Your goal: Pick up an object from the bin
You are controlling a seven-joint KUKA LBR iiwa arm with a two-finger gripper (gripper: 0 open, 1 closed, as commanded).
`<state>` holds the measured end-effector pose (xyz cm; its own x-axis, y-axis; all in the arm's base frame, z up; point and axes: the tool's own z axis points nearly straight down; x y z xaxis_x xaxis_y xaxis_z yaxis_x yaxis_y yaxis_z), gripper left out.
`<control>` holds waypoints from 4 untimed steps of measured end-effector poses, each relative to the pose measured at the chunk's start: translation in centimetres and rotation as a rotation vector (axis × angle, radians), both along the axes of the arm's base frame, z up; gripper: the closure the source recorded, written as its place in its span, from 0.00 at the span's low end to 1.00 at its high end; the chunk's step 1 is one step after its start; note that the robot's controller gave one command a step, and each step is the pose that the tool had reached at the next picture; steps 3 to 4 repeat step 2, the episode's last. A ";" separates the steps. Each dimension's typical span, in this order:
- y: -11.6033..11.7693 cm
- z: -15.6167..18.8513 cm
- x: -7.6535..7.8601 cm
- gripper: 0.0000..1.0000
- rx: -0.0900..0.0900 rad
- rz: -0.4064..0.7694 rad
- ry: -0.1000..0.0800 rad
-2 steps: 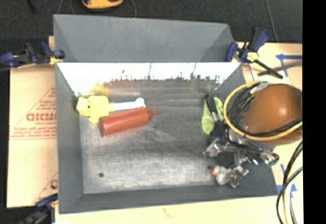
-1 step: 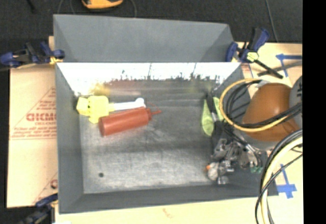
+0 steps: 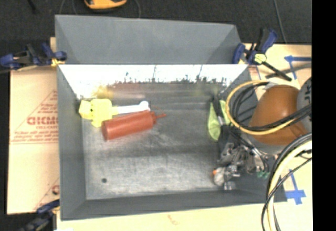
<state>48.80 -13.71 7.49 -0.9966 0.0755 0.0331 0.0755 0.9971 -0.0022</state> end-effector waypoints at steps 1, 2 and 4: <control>0.0 0.0 0.0 1.00 0.000 0.000 0.000; 5.4 12.9 -0.1 1.00 0.007 0.461 -0.034; 5.4 12.9 -0.1 1.00 0.007 0.461 -0.034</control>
Offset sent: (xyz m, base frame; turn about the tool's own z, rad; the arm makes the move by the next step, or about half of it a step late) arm -0.0042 0.0714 0.1760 -0.6189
